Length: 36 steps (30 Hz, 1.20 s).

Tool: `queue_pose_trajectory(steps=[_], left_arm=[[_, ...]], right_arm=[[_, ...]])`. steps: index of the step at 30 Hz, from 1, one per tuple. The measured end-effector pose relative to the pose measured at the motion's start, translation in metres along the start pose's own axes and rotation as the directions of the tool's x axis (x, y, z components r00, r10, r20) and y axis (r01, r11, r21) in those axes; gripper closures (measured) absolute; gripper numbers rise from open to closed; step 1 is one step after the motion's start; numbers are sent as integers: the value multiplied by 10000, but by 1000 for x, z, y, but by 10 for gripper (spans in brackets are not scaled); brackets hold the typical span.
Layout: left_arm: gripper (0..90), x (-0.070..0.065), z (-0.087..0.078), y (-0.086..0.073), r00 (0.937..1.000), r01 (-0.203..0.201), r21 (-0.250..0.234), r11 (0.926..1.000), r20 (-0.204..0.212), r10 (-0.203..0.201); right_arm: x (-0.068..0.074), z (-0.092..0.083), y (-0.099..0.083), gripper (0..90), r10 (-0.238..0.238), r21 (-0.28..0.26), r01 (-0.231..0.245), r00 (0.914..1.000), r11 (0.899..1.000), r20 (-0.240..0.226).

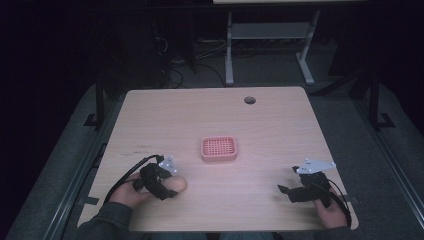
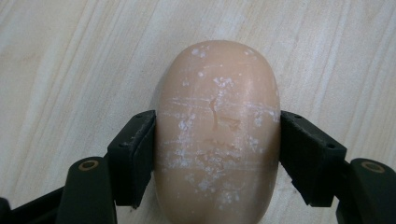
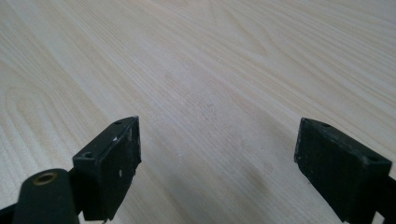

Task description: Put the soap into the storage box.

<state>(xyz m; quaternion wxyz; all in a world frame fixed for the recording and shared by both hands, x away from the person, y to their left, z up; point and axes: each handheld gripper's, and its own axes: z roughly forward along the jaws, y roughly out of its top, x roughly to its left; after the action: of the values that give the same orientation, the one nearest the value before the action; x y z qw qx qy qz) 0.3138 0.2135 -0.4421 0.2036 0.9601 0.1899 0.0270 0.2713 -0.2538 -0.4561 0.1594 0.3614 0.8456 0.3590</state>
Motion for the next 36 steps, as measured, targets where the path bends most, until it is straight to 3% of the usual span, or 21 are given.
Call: queue_pose_trajectory(steps=[10, 21, 36], left_arm=[[320, 0, -10, 2, 9998, 30, -236, 9997, -198, -34], [320, 5, -9, 14, 10000, -25, -299, 9996, 56, 26], [320, 12, -7, 30, 9997, 11, 80, 10000, 231, -13]], right_arm=[[1, 0, 1, 141, 41, 2, -41, 10000, 10000, -26], [-2, -3, -2, 141, 184, -143, -183, 9998, 9997, 69], [-2, -2, -3, 141, 372, -277, -372, 9993, 9989, 23]])
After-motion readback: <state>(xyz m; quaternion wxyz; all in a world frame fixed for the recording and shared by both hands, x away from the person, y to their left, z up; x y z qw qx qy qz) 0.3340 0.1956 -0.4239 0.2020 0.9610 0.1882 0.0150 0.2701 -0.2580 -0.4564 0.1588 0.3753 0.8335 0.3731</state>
